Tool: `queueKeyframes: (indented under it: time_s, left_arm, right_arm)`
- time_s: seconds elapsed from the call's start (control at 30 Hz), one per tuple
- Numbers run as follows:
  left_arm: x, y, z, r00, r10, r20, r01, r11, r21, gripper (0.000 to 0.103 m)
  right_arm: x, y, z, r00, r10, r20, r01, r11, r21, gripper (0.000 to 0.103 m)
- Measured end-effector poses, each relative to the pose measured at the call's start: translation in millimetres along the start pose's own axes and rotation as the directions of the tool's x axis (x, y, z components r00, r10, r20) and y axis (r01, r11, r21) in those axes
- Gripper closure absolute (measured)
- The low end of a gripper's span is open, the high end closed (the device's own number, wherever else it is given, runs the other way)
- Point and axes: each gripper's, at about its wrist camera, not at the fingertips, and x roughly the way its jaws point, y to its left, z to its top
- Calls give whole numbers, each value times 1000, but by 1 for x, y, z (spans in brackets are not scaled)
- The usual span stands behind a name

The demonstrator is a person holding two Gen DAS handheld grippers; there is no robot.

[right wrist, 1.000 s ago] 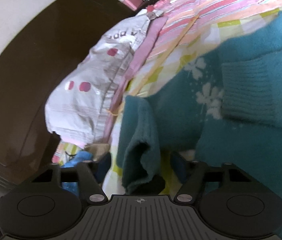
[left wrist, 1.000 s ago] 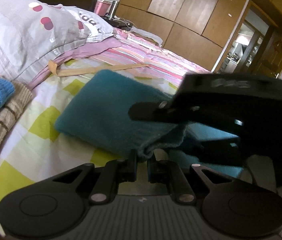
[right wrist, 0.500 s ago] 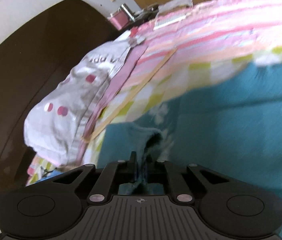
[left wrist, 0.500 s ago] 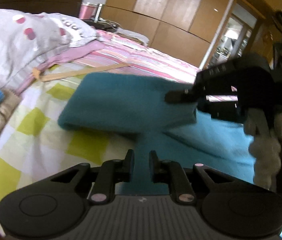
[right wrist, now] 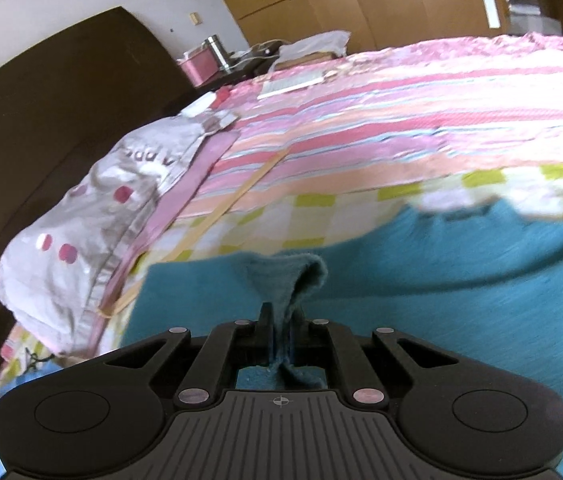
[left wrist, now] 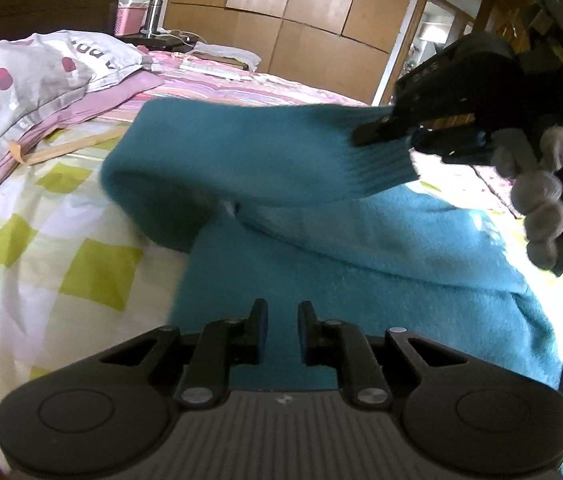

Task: Fold small clothes
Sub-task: 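Grasp the sweater side edge with the right tool and fold it inward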

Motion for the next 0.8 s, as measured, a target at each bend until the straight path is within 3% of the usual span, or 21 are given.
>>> queueKeyframes:
  time_s: [0.5, 0.8]
  left_arm:
    - [8, -13, -6, 1000, 18, -23, -18, 999, 34, 82]
    - [9, -23, -6, 1000, 21, -16, -20, 998, 65, 82]
  right_arm:
    - [-42, -56, 22, 985, -165, 42, 166, 985, -36, 97]
    - [-65, -89, 23, 966, -254, 51, 256, 966, -34, 97]
